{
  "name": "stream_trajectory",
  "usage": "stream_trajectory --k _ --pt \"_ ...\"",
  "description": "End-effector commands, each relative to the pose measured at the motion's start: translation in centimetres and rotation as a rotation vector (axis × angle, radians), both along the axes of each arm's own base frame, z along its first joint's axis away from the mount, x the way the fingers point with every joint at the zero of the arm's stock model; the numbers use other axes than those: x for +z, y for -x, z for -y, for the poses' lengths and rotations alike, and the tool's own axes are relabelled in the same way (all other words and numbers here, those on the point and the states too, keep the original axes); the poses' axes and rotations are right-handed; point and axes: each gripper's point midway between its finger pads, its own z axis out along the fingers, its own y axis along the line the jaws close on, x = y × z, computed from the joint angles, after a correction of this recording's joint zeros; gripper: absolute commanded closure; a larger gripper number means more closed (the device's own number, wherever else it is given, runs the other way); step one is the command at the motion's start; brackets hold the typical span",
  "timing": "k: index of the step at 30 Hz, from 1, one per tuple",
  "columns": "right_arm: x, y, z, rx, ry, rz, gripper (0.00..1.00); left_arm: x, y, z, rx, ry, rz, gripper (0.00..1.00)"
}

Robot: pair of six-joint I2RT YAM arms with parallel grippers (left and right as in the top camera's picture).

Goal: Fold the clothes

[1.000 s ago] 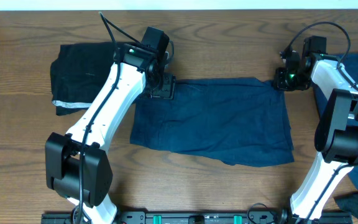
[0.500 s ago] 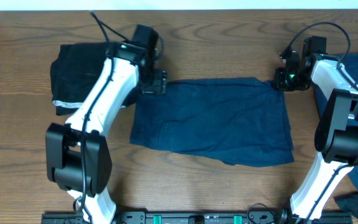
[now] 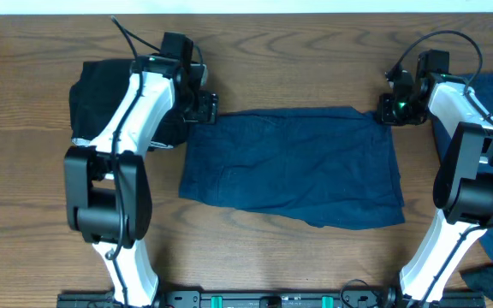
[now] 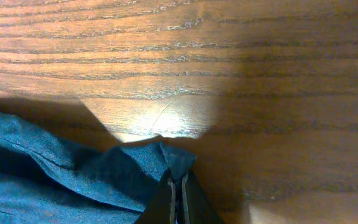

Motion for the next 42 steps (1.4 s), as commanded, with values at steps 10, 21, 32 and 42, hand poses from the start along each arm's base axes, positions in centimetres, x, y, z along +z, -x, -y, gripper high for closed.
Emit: stream_trajectory --k 10,21,32,42 --pt "-0.4 0.6 -0.3 0.012 -0.008 -0.017 0.99 -4.5 -0.1 1.7 -0.049 0.080 -0.077 0.24" --pt "-0.4 0.5 -0.3 0.012 -0.007 -0.016 0.99 -2.1 -0.8 2.2 -0.056 0.112 -0.016 0.29" --pt "-0.4 0.5 -0.3 0.012 -0.008 -0.017 0.99 -2.1 -0.8 2.2 -0.057 0.113 -0.013 0.73" --pt "2.6 0.0 -2.1 0.038 -0.114 0.022 0.99 0.7 -0.2 2.7 -0.065 0.153 0.010 0.94"
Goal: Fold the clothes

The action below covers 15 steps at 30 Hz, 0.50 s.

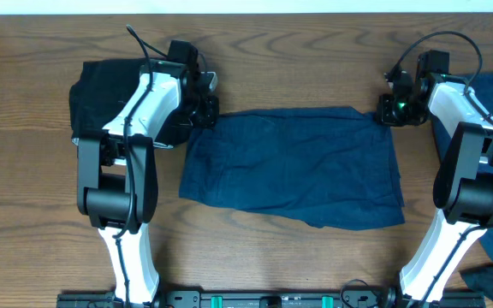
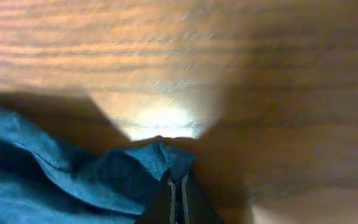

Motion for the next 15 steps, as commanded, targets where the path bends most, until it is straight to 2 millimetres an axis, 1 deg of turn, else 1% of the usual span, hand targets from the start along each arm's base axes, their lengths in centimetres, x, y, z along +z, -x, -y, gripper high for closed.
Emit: stream_trajectory --k 1,5,9,12,15 --pt "3.7 -0.6 -1.8 0.034 -0.098 0.056 0.99 4.2 -0.1 0.6 -0.009 0.045 0.075 0.94" --pt "8.7 0.2 -2.7 0.048 -0.133 0.095 0.99 7.8 0.6 0.5 -0.010 0.054 0.130 0.94" --pt "12.8 1.8 -2.8 0.048 -0.109 0.130 0.99 10.6 1.7 0.3 -0.010 0.060 0.166 0.94" --pt "15.3 3.1 -2.8 0.046 -0.092 0.150 0.99 12.3 2.9 0.1 -0.007 0.061 0.167 0.94" --pt "16.7 4.5 -2.7 0.041 -0.074 0.146 0.99 12.9 3.9 -0.1 -0.007 0.058 0.151 0.94"
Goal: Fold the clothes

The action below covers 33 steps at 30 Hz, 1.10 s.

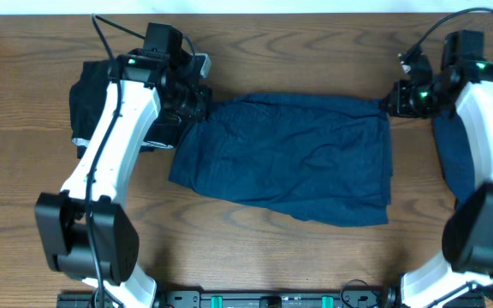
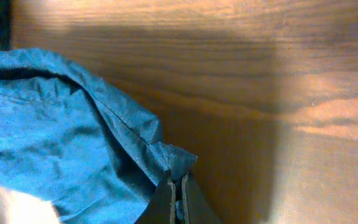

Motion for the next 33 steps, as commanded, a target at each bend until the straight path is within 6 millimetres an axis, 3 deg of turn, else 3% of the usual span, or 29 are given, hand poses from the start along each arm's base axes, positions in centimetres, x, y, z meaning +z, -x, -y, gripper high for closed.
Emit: stream_trajectory --k 1,6,11,16,21,29,33 --pt "1.9 0.9 -0.3 0.010 0.011 0.020 0.99 0.7 0.6 -0.1 0.001 0.005 -0.005 0.94" --pt "1.5 2.9 -1.1 0.024 -0.006 -0.059 0.99 0.2 1.5 -0.2 0.002 -0.001 -0.047 0.94" --pt "0.9 5.7 -3.4 0.074 -0.034 -0.177 0.99 -0.1 3.0 -0.5 0.044 -0.005 -0.123 0.94" --pt "0.8 9.3 -5.7 0.135 -0.049 -0.319 0.99 0.6 4.9 -0.8 0.062 -0.012 -0.177 0.94" --pt "0.7 11.3 -7.1 0.192 -0.016 -0.391 0.99 1.6 6.3 -2.2 0.133 -0.071 -0.191 0.94" --pt "-0.2 11.1 -6.2 0.145 0.106 -0.406 0.99 1.8 6.8 -2.4 0.138 -0.076 -0.191 0.94" --pt "-1.5 9.5 -3.4 0.007 0.264 -0.378 0.99 0.9 6.5 -2.3 0.141 -0.074 -0.187 0.94"
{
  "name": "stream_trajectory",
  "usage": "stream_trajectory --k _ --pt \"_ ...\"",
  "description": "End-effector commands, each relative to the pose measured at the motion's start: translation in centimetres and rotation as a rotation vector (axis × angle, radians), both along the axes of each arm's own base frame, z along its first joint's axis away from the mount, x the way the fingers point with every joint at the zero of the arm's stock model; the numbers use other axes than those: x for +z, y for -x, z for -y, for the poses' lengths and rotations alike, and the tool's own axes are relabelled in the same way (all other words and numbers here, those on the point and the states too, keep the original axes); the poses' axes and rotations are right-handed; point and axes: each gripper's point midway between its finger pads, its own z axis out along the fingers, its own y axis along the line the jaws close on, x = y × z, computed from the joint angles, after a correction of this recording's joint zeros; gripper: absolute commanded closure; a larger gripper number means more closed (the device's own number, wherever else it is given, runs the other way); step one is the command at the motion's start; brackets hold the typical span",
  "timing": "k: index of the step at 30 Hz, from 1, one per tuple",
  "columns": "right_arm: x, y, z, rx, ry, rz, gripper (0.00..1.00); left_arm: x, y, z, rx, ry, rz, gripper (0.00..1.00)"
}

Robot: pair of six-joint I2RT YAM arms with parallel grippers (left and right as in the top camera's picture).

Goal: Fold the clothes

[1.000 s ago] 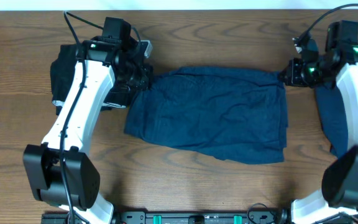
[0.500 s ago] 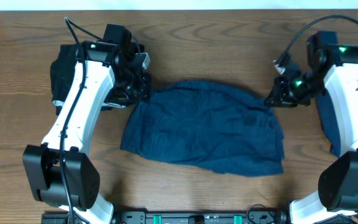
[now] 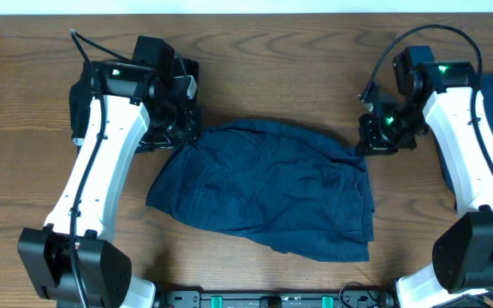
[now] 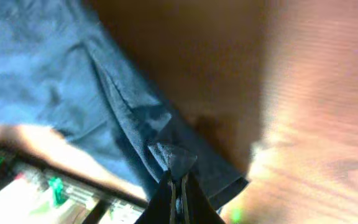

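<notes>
A dark blue garment (image 3: pixel 268 184) lies across the middle of the wooden table, its far edge raised and bunched. My left gripper (image 3: pixel 185 130) is shut on the garment's far left corner. My right gripper (image 3: pixel 365 143) is shut on the far right corner. In the right wrist view the pinched blue corner (image 4: pixel 173 158) sticks out between the closed fingers, and cloth hangs down from it above the table. The near edge of the garment rests on the wood.
A black garment (image 3: pixel 80 98) lies at the far left behind the left arm. More blue cloth sits at the right edge of the table (image 3: pixel 272 51). Bare wood lies along the far side and near left.
Both grippers have come nearer and inward with the garment's far corners. The far edge now stands closer to the near edge, and the cloth is narrower and more bunched.
The garment lay flat with both grippers shut on its far corners at table level. At 1.1 s ago the corners were raised and the cloth was pulled taut. Now both corners are held over the cloth's middle, nearer the front.
</notes>
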Motion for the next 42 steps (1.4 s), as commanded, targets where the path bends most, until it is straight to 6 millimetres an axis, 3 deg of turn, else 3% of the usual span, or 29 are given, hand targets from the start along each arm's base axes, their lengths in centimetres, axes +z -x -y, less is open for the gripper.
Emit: stream_trajectory --k 1,13,20,23,25,31,35,42 --pt "-1.3 -1.0 3.1 -0.125 0.194 0.017 0.99 -1.1 0.3 -0.3 0.016 -0.012 -0.011 0.94" --pt "-7.7 -8.6 6.4 -0.217 0.253 0.265 0.99 -5.2 -0.9 0.0 0.046 0.008 0.025 0.94" --pt "-11.4 -11.7 8.8 -0.232 0.266 0.310 0.99 -5.5 -1.4 0.1 0.046 0.012 0.050 0.94" --pt "-11.4 -12.6 8.8 -0.240 0.242 0.345 0.90 -5.5 -1.6 0.2 0.046 0.014 0.059 0.94" --pt "-10.6 -13.3 8.5 -0.241 0.219 0.371 0.76 -5.5 -1.7 0.2 0.046 0.014 0.061 0.94" --pt "-7.7 -14.1 8.0 -0.262 0.166 0.375 0.54 -5.5 -1.6 0.2 0.046 0.014 0.060 0.94" --pt "-6.9 -13.0 8.4 -0.387 0.141 0.285 0.59 -5.5 -1.7 0.2 0.047 0.015 0.063 0.94" --pt "-8.3 -10.9 8.1 -0.484 0.044 0.154 0.69 -5.5 -1.7 0.2 0.046 0.015 0.063 0.94"
